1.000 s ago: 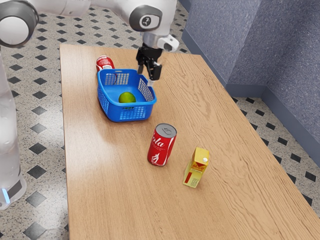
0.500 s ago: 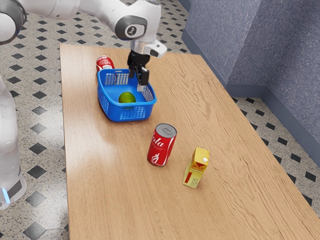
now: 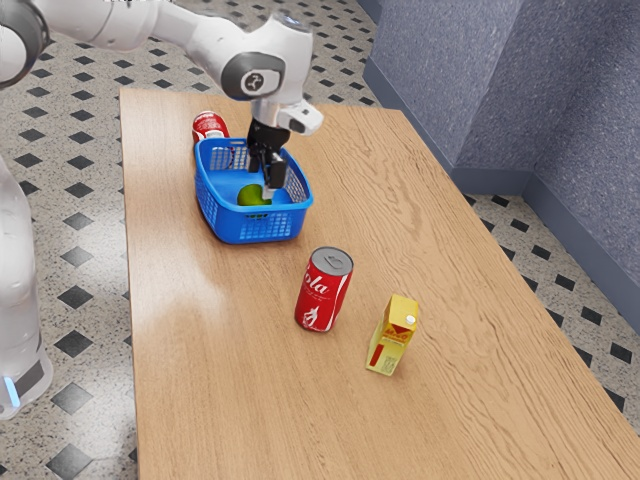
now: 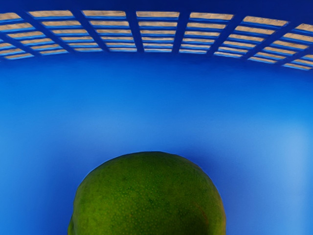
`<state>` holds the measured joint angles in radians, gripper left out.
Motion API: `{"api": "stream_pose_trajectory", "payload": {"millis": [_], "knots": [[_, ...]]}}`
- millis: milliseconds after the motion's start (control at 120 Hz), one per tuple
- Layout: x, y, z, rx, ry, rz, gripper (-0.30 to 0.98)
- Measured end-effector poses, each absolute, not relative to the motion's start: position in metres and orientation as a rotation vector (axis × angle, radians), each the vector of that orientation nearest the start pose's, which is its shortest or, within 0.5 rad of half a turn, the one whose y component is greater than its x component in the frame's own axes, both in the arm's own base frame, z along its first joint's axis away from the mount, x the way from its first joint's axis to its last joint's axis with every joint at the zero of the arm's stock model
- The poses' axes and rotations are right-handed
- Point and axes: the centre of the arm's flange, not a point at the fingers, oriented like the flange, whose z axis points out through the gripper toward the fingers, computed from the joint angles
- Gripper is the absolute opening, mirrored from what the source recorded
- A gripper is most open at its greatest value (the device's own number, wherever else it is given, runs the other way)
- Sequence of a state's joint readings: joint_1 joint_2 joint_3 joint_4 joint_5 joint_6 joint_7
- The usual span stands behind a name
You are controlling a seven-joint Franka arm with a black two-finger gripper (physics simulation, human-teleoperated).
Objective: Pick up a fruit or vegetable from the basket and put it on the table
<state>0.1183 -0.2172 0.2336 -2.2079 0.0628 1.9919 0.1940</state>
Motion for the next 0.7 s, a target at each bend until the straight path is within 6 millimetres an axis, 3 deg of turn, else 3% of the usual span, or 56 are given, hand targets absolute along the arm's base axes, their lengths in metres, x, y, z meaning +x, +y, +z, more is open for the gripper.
{"api": "stream_pose_trajectory", "payload": {"millis": [700], "knots": [[0.454,0.178,0.435,-3.131,-0.174,0.025,0.69]]}}
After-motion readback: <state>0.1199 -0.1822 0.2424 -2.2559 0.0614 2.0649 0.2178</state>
